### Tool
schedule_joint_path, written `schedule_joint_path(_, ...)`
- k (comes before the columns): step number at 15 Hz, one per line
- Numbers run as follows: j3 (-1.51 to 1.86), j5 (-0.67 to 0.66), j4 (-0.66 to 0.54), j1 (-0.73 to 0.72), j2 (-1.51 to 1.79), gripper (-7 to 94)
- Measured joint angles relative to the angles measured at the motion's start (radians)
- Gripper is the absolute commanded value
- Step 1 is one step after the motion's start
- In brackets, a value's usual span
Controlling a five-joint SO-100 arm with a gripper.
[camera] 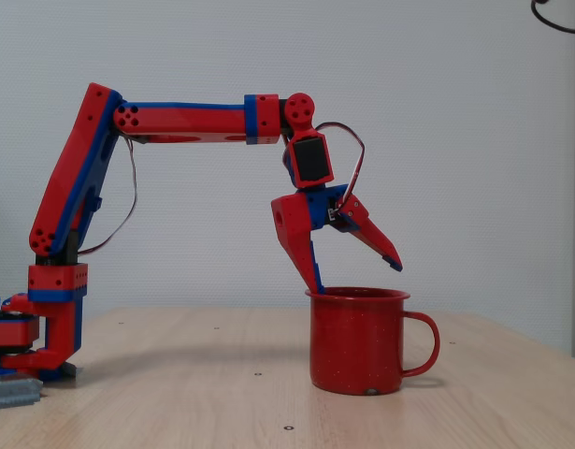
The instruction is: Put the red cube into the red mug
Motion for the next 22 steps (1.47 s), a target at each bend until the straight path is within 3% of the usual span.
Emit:
schedule_joint_path(4, -0.005, 0.000, 0.000, 0.000, 0.000, 41)
schedule_joint_path(7, -0.115, 0.000, 0.018, 0.002, 0.002, 31)
schedule_joint_path(9, -0.198, 0.011, 0.021, 0.017, 0.025, 0)
schedule_joint_path(18, -0.198, 0.152, 0.126, 0.052, 0.400, 0)
schedule_joint_path(21, 0.308, 0.170, -0.009, 0.081, 0.762, 0)
schedule_joint_path(22, 0.506, 0.169, -0.124, 0.104, 0.894, 0)
